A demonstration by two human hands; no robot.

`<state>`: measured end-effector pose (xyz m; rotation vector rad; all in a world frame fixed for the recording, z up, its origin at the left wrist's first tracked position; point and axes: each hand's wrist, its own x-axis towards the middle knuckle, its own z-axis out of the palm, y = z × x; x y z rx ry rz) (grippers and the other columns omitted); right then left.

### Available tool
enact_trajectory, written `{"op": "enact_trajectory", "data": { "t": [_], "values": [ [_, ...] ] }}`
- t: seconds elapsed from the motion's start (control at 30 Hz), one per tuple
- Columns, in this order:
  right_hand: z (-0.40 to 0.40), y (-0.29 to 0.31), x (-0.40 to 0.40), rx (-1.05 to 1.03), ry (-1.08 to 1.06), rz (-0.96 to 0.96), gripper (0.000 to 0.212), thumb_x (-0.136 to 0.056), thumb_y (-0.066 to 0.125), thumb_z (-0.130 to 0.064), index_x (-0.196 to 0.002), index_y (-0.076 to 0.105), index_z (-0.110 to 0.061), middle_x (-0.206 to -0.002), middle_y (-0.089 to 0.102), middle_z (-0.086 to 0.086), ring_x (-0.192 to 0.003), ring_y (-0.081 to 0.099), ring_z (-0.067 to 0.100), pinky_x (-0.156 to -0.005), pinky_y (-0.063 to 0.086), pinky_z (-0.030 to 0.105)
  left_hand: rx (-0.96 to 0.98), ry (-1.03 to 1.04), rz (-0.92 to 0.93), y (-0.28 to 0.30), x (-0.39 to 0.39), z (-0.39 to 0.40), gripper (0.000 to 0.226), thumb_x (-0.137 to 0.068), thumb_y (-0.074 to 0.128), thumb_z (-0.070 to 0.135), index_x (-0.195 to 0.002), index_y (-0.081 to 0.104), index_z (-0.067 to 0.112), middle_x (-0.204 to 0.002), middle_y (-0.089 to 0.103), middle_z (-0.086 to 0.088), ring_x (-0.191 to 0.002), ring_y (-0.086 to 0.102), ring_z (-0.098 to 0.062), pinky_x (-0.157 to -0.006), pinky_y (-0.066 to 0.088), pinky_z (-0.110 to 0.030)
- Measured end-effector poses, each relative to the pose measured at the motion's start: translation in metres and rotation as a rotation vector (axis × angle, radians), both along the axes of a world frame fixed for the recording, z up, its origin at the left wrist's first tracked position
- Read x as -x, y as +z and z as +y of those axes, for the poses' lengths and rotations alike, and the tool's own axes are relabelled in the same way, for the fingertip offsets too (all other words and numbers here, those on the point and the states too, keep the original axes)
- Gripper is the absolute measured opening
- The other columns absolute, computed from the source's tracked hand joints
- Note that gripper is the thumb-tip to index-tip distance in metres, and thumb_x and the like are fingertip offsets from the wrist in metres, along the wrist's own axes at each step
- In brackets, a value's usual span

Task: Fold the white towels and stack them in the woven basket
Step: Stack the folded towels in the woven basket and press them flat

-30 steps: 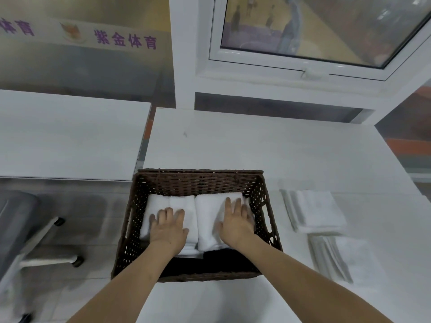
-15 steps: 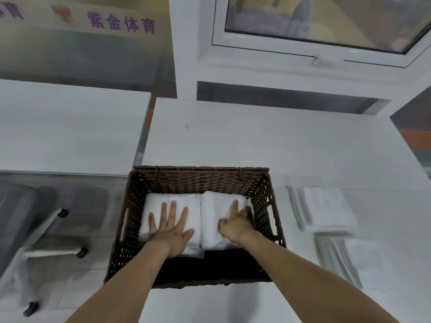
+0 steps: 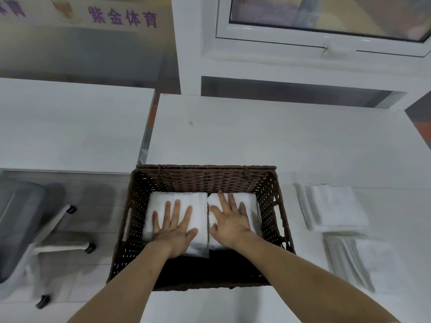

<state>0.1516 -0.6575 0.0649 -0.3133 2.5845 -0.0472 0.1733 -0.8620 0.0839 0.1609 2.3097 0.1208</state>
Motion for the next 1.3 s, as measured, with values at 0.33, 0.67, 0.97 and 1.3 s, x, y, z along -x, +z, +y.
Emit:
{"op": "enact_trajectory", "data": {
  "t": [0.33, 0.67, 0.97, 1.3],
  "values": [
    [0.012, -0.012, 0.001, 0.318, -0.119, -0.067, 0.066, -0.105, 0.023, -0.057, -0.160, -0.010, -0.045, -0.172, -0.016, 0.000, -0.157, -0.023, 0.019, -0.126, -0.015, 0.050, -0.017, 0.010, -0.002, -0.003, 0.001, 0.000, 0.071, -0.101, 0.010, 0.065, -0.149, -0.035, 0.038, -0.144, -0.059, 0.002, -0.131, -0.056, -0.023, -0.111, -0.031, -0.060],
    [0.027, -0.037, -0.005, 0.148, -0.025, -0.022, 0.066, -0.102, 0.006, -0.066, -0.149, -0.035, -0.042, -0.160, -0.044, -0.011, -0.145, -0.043, 0.006, -0.123, -0.023, 0.047, -0.017, 0.027, 0.007, -0.009, 0.001, 0.002, 0.071, -0.101, 0.010, 0.064, -0.145, -0.040, 0.037, -0.141, -0.062, 0.000, -0.128, -0.059, -0.024, -0.110, -0.030, -0.062],
    [0.025, -0.017, -0.001, 0.115, -0.047, -0.164, 0.070, -0.102, 0.008, -0.068, -0.154, -0.030, -0.041, -0.159, -0.044, -0.010, -0.146, -0.042, 0.009, -0.123, -0.022, 0.048, -0.004, 0.030, 0.039, -0.012, 0.001, 0.003, 0.072, -0.100, 0.008, 0.067, -0.145, -0.040, 0.038, -0.141, -0.062, 0.001, -0.129, -0.059, -0.025, -0.109, -0.032, -0.061],
    [0.065, 0.116, -0.052, 0.261, -0.138, 0.251, 0.049, -0.103, 0.050, -0.038, -0.149, 0.045, -0.025, -0.146, 0.053, 0.001, -0.131, 0.052, 0.025, -0.101, 0.051, 0.044, -0.212, 0.203, 0.397, 0.070, -0.010, 0.037, 0.054, -0.104, 0.031, 0.047, -0.153, 0.039, 0.027, -0.164, 0.031, -0.004, -0.149, 0.030, -0.026, -0.117, 0.031, -0.049]
  ]
}}
